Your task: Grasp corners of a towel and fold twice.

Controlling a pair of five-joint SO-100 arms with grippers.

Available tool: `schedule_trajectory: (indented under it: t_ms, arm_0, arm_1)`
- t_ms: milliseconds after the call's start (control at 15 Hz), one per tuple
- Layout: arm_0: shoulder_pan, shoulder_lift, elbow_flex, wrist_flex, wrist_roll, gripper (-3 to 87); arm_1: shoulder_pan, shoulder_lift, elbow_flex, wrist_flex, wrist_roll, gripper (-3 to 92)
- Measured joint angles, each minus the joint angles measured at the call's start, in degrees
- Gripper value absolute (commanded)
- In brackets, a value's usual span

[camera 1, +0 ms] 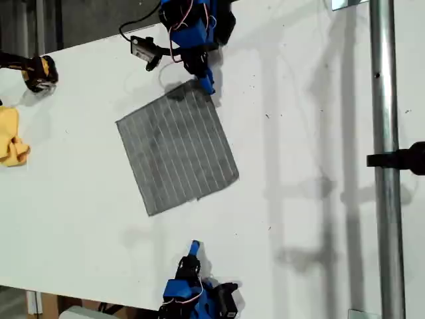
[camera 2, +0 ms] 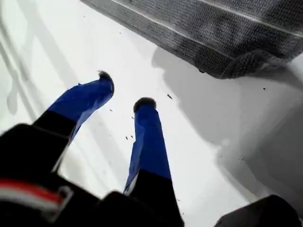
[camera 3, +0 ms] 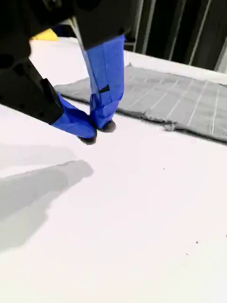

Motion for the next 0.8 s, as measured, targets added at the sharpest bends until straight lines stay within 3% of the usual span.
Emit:
schedule_trajectory:
  t_ms: [67,200,267,800]
  arm_0:
    - [0.0,0.0,0.0,0.0,-0.6,-2.3]
    - [0.0,0.0,0.0,0.0,-17.1,-2.3]
    - [-0.3,0.0,0.0,0.0,-21.6,-2.3]
    - [-0.1,0.0,0.0,0.0,-23.7,-2.3]
  arm_1:
    - [0.1,0.2,-0.3,0.7,0.0,-0.2]
    - [6.3,0.3,-0.8,1.6,0.0,-0.2]
    - [6.3,0.4,-0.8,1.7,0.0,-0.2]
    - [6.2,0.4,-5.1,1.7,0.0,-0.2]
